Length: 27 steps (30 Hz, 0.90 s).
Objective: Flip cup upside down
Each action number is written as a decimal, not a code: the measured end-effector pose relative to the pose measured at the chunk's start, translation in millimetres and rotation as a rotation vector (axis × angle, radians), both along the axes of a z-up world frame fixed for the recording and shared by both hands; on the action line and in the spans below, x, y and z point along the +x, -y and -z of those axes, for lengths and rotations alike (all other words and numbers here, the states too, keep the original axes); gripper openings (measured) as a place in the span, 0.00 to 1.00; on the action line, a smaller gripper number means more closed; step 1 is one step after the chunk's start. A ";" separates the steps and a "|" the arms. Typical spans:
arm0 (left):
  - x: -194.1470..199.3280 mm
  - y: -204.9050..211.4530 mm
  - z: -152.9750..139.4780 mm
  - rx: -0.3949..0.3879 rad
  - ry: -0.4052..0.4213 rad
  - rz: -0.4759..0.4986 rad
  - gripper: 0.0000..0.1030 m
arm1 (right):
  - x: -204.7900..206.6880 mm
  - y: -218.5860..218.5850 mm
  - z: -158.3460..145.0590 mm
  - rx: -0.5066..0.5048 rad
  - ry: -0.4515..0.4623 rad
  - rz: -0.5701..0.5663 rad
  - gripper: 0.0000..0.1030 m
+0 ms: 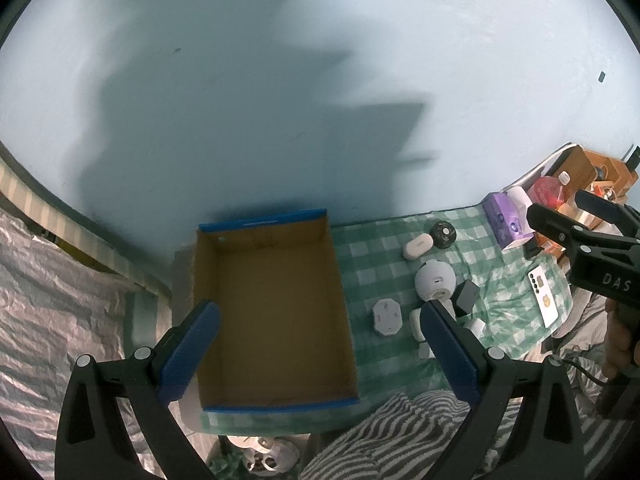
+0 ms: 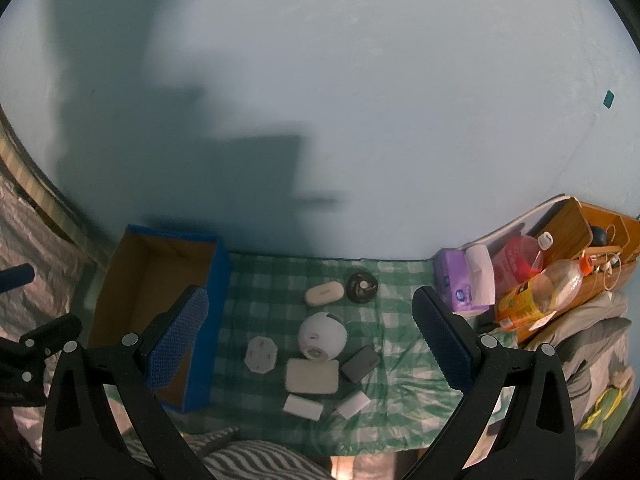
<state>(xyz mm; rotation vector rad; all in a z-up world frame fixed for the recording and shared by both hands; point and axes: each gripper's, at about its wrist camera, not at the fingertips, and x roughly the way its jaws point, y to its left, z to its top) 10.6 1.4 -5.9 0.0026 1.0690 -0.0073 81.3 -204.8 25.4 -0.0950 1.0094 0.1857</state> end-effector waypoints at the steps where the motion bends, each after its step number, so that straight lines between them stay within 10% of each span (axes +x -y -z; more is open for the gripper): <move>1: 0.1 -1.4 0.4 -0.001 -0.002 -0.002 0.98 | 0.1 0.2 0.3 0.000 -0.003 0.001 0.98; 27: 2.2 -94.1 62.9 0.102 -0.130 -0.117 0.98 | 6.9 -6.9 41.6 0.027 -0.139 0.030 0.98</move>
